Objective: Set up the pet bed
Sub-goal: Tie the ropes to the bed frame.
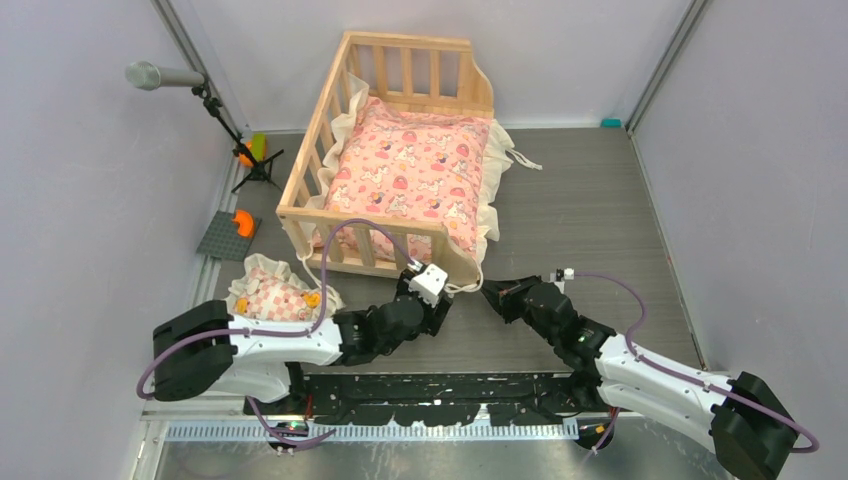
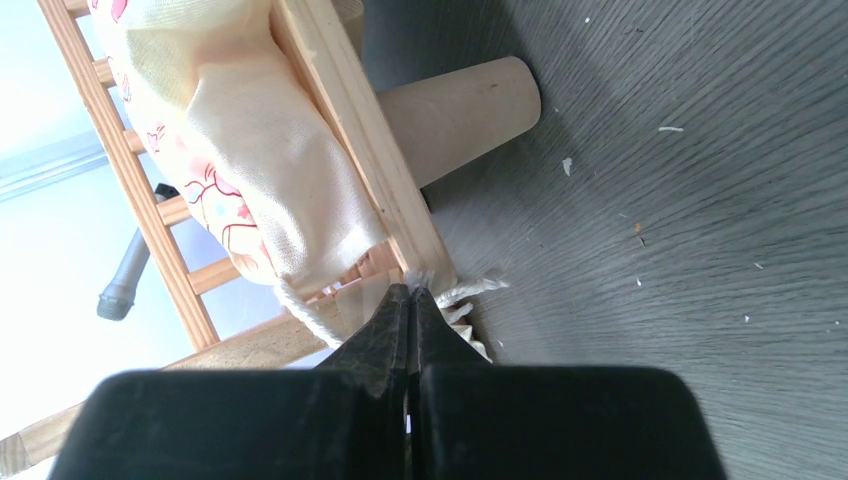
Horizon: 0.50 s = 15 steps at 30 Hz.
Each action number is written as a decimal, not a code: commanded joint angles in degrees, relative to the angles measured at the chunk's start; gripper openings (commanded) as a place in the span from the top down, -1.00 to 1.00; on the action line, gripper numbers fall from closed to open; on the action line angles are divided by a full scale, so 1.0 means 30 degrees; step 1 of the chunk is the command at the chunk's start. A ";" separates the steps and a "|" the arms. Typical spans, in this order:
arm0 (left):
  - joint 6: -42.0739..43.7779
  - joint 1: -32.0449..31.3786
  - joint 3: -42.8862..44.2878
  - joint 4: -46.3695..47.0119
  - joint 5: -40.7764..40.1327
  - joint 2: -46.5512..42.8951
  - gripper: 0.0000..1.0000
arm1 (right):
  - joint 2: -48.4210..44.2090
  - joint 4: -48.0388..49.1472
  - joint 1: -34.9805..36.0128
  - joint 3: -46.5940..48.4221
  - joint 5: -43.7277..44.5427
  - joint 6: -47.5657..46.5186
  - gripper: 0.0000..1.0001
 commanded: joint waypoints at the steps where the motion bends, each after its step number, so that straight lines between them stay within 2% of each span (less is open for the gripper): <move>1: -0.0302 0.0024 -0.0625 0.4818 0.0398 0.0318 -0.29 | -0.0322 0.0934 0.0034 0.1068 -0.0342 -0.0218 0.99; 15: -0.1050 0.0024 -0.1790 0.8760 -0.0463 0.2448 -0.29 | -0.0776 0.1074 0.0033 0.1581 -0.0927 -0.0042 0.99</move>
